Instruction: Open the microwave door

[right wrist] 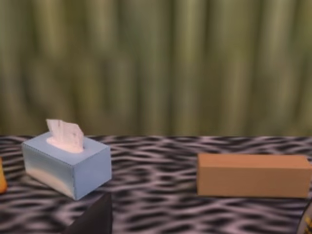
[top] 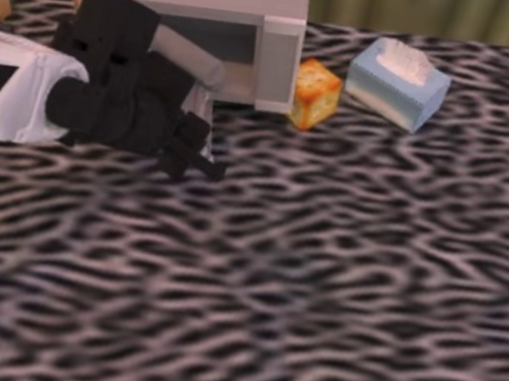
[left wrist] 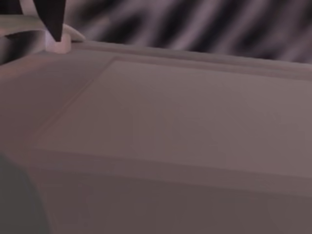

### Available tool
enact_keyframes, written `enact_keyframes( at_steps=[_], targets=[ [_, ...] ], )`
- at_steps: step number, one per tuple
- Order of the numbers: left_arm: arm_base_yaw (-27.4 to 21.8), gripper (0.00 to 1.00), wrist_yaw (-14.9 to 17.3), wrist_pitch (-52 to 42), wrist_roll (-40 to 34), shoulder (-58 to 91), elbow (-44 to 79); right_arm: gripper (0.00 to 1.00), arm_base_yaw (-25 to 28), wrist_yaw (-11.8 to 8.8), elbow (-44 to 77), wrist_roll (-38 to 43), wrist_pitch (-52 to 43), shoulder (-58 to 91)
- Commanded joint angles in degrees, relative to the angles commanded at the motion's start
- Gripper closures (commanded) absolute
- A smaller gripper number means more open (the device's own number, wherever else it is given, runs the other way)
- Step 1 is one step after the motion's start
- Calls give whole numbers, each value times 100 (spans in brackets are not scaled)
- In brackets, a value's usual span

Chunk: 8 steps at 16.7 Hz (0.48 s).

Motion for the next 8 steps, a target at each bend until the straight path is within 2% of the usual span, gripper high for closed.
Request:
enact_keyframes(
  at_steps=[8],
  targets=[
    [46, 100, 155, -42, 150, -34, -46, 0, 0, 0, 0, 0, 0, 0]
  ],
)
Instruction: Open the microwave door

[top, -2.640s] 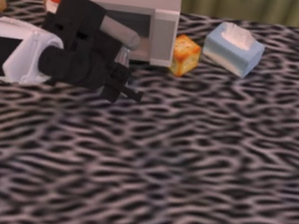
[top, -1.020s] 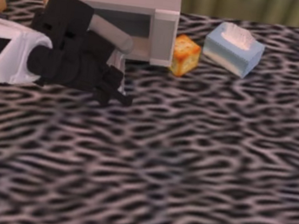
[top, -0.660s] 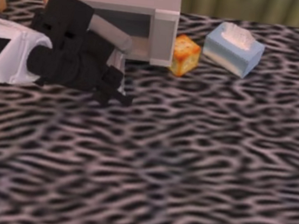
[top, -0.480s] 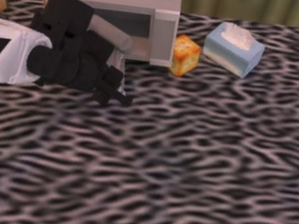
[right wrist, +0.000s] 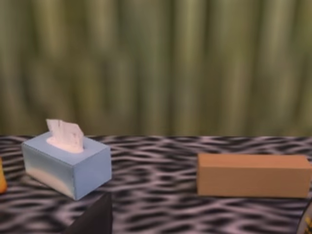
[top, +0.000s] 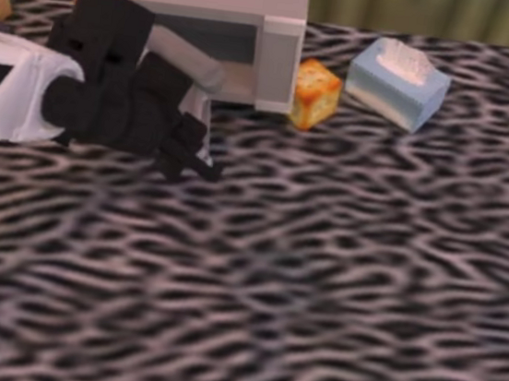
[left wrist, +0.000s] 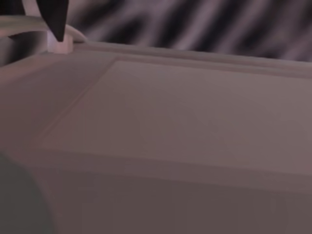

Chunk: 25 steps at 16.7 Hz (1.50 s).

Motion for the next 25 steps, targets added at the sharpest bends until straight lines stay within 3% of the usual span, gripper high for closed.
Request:
enact_keyframes(
  at_steps=[5, 25],
  targets=[
    [138, 100, 178, -48, 270, -62, -56, 0, 0, 0, 0, 0, 0, 0],
    [139, 100, 179, -48, 271, -63, -57, 0, 0, 0, 0, 0, 0, 0]
  ],
)
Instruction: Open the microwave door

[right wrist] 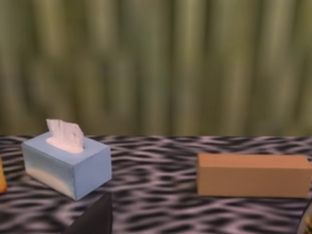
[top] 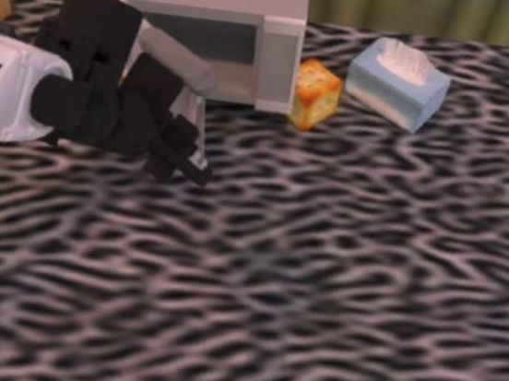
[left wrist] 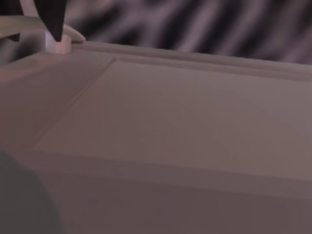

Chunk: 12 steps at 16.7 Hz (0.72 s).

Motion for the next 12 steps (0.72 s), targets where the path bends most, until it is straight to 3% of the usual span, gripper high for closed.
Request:
enact_keyframes(
  at_steps=[12],
  targets=[
    [148, 100, 279, -101, 357, -66, -47, 0, 0, 0, 0, 0, 0, 0]
  ],
)
